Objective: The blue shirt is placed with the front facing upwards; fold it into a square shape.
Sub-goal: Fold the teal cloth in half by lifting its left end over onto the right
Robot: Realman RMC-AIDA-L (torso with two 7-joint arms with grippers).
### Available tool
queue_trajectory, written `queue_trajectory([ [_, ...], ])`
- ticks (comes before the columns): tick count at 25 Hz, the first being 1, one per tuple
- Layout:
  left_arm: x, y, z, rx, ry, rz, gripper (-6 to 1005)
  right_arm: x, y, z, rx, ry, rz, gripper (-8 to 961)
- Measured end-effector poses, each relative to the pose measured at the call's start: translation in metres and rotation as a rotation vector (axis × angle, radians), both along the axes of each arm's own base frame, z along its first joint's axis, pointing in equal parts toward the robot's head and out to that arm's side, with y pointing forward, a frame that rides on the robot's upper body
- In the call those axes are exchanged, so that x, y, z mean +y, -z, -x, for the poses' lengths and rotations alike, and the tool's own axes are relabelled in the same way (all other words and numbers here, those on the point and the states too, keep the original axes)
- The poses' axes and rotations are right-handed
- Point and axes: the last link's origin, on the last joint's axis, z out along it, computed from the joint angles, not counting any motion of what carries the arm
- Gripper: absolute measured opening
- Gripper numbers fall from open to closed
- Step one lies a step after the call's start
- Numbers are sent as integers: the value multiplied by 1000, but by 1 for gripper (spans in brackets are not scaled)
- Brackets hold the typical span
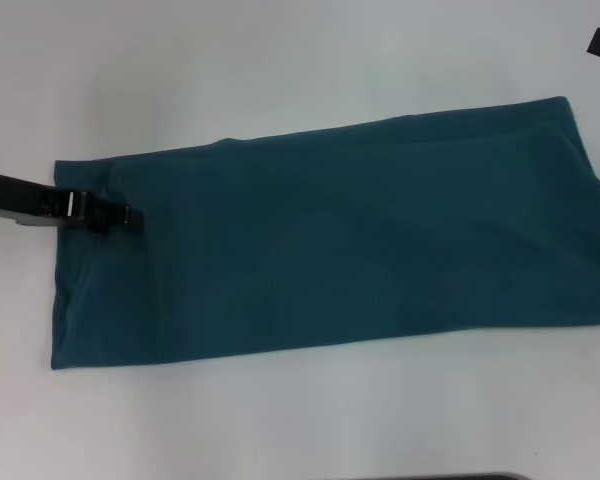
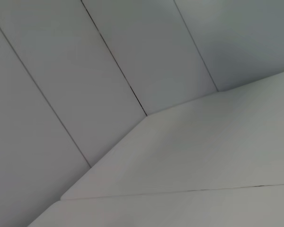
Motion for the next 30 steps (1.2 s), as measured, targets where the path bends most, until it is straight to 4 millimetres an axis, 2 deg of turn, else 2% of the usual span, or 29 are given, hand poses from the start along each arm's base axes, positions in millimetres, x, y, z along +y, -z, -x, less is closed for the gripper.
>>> queue_trajectory([
  [6, -2, 4, 9, 18, -25, -8, 596, 0, 0, 1, 2, -1, 2, 683],
  [12, -2, 2, 8, 15, -21, -10, 596, 1, 0, 2, 2, -5, 4, 683],
  [20, -1, -18, 5, 26, -4, -14, 596, 1, 0, 2, 0, -5, 2, 684],
  [26, -5, -33, 17, 49, -60, -43, 594, 1, 0, 1, 2, -1, 3, 684],
  [30, -8, -34, 21, 52, -88, -45, 594, 1, 0, 1, 3, 1, 3, 684],
])
